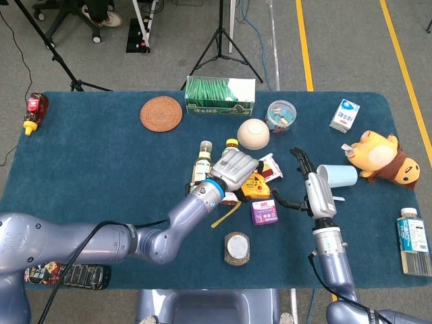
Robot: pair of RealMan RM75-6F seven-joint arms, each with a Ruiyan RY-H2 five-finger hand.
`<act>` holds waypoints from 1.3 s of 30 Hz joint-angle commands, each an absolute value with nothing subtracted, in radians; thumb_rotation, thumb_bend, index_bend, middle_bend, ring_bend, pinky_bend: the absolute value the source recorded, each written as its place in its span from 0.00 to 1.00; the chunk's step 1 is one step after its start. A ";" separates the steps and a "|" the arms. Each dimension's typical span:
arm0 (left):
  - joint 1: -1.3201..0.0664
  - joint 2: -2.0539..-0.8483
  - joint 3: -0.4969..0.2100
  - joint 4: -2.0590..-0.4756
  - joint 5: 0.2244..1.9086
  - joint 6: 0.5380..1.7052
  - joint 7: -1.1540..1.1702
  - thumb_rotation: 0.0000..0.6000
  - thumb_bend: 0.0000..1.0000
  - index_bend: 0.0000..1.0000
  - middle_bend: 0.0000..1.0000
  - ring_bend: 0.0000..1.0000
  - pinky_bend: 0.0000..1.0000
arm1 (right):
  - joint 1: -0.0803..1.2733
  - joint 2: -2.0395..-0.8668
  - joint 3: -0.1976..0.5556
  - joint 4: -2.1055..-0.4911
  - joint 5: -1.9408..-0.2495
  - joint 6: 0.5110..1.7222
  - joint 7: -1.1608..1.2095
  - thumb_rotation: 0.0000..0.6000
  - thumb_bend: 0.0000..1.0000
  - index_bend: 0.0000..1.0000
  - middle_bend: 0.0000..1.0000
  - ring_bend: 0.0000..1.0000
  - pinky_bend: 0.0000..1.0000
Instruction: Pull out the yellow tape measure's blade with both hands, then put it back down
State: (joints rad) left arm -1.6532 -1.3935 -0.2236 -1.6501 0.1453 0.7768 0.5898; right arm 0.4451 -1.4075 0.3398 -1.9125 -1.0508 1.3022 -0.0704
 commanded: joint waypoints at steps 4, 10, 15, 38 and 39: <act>-1.645 -1.383 -0.216 -1.655 0.153 0.777 0.579 1.00 0.27 0.50 0.41 0.32 0.42 | 0.443 -1.407 0.340 -1.911 -1.052 1.307 -0.068 1.00 0.51 0.18 0.09 0.15 0.22; -1.637 -1.378 -0.211 -1.652 0.158 0.780 0.569 1.00 0.27 0.50 0.41 0.32 0.42 | 0.441 -1.405 0.341 -1.912 -1.056 1.314 -0.068 1.00 0.56 0.40 0.14 0.18 0.24; -1.636 -1.378 -0.211 -1.649 0.161 0.782 0.565 1.00 0.28 0.50 0.41 0.32 0.42 | 0.439 -1.406 0.342 -1.913 -1.059 1.321 -0.069 1.00 0.60 0.54 0.21 0.22 0.26; -1.627 -1.365 -0.200 -1.628 0.153 0.780 0.558 1.00 0.27 0.50 0.41 0.32 0.42 | 0.427 -1.397 0.340 -1.897 -1.055 1.322 -0.055 1.00 0.67 0.61 0.25 0.26 0.29; -1.626 -1.364 -0.199 -1.629 0.153 0.780 0.557 1.00 0.28 0.50 0.41 0.32 0.42 | 0.427 -1.396 0.341 -1.897 -1.054 1.322 -0.055 1.00 0.67 0.61 0.26 0.26 0.29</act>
State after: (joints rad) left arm -1.6260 -1.3643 -0.1998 -1.6284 0.1527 0.7796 0.5576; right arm 0.4271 -1.3961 0.3406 -1.8967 -1.0539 1.3222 -0.0553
